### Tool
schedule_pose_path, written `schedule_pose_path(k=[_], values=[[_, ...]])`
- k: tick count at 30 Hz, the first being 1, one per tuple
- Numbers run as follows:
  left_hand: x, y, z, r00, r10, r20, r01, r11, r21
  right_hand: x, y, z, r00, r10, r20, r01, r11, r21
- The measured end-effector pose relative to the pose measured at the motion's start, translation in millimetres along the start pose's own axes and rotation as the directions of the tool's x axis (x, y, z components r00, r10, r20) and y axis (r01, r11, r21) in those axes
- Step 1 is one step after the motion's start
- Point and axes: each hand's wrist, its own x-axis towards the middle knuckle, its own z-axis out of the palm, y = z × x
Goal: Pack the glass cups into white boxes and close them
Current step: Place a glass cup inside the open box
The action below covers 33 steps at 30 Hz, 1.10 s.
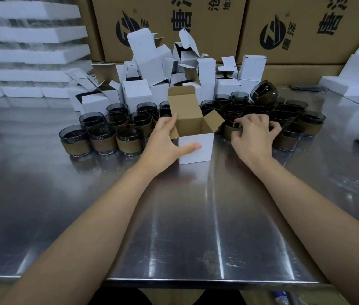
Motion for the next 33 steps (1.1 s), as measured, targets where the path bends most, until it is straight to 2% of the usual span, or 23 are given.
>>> schedule_pose_path(k=[4, 9, 11, 14, 17, 20, 22, 24, 26, 30, 33], values=[[1, -2, 1, 1.000, -0.015, -0.003, 0.015, 1.000, 0.013, -1, -4, 0, 0.994, -0.108, -0.019, 0.109, 0.989, 0.100], [4, -5, -1, 0.999, -0.039, -0.024, 0.039, 0.999, 0.017, -6, -23, -3, 0.972, -0.226, 0.070, 0.197, 0.935, 0.294], [5, -7, -1, 0.999, -0.036, -0.026, 0.037, 0.999, 0.021, -5, -23, -7, 0.979, -0.200, 0.044, 0.162, 0.886, 0.434], [5, -9, -4, 0.999, -0.042, -0.035, 0.043, 0.999, 0.032, 0, -16, -14, 0.998, -0.052, 0.041, 0.014, 0.768, 0.641], [4, -8, -7, 0.998, -0.045, -0.035, 0.046, 0.998, 0.040, 5, -1, -16, 0.977, -0.090, 0.194, -0.059, 0.756, 0.652], [3, -8, -8, 0.998, -0.042, -0.037, 0.044, 0.998, 0.041, 6, 11, -12, 0.888, -0.223, 0.403, -0.086, 0.780, 0.620], [3, -7, -9, 0.998, -0.035, -0.043, 0.037, 0.998, 0.041, 5, 12, -9, 0.854, -0.257, 0.453, -0.066, 0.809, 0.585], [2, -7, -10, 0.999, -0.031, -0.044, 0.033, 0.999, 0.040, 5, 12, -7, 0.875, -0.236, 0.424, -0.049, 0.825, 0.562], [2, -7, -11, 0.999, -0.033, -0.041, 0.034, 0.999, 0.037, 5, 13, -5, 0.913, -0.183, 0.365, -0.082, 0.792, 0.604], [2, -7, -10, 0.998, -0.056, -0.030, 0.056, 0.998, 0.021, 9, 13, -10, 0.957, -0.049, 0.285, -0.193, 0.624, 0.758], [2, -6, -8, 0.996, -0.085, -0.037, 0.084, 0.996, -0.015, 14, 8, -23, 0.974, 0.030, 0.225, -0.210, 0.497, 0.842]])
